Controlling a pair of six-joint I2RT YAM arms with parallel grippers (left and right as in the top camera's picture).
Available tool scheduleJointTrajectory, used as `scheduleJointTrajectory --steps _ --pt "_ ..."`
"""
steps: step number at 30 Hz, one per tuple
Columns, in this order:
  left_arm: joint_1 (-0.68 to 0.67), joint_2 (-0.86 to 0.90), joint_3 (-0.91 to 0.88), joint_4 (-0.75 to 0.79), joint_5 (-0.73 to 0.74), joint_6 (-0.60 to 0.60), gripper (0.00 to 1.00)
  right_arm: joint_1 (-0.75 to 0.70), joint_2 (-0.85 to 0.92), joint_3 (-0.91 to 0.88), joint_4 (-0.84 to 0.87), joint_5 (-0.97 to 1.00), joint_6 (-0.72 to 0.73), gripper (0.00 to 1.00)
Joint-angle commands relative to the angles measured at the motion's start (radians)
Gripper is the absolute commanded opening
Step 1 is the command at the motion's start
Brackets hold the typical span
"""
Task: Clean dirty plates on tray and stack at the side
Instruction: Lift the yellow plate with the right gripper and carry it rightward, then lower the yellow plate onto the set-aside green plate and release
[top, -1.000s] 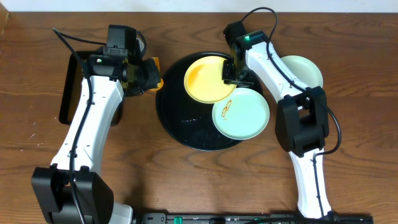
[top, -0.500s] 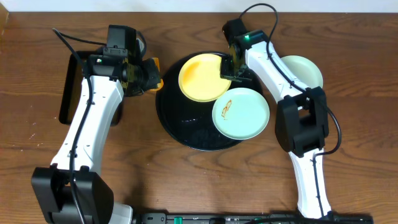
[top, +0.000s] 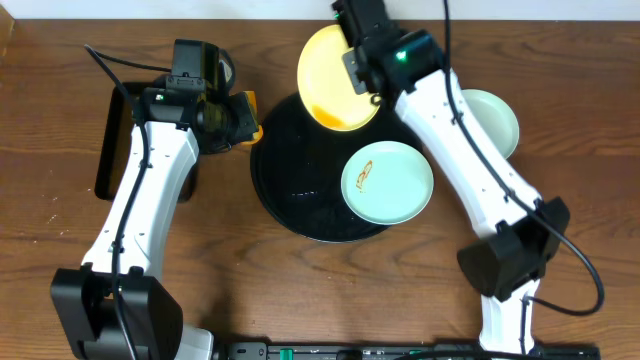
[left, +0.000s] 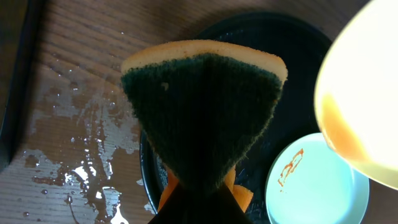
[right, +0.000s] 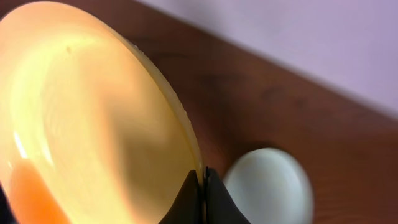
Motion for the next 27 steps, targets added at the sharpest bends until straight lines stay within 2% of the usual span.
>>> scheduleJointTrajectory --steps 1,4,17,24,27 --pt "0.001 0.006 -0.003 0.005 0.005 0.009 0.08 0.076 -0.008 0.011 -0.002 0.307 -0.132 0.01" --pt "0.001 0.006 -0.003 0.005 0.005 0.009 0.08 0.124 -0.007 0.011 0.002 0.437 -0.183 0.01" --pt "0.001 0.006 -0.003 0.004 0.005 0.009 0.08 0.164 -0.007 0.011 0.071 0.681 -0.306 0.01" --pt "0.0 0.006 -0.003 0.004 0.006 0.009 0.08 0.163 -0.007 0.011 0.07 0.658 -0.263 0.01" --pt "0.0 0.006 -0.003 0.004 0.006 0.009 0.08 0.149 -0.007 0.011 0.044 0.486 -0.174 0.01"
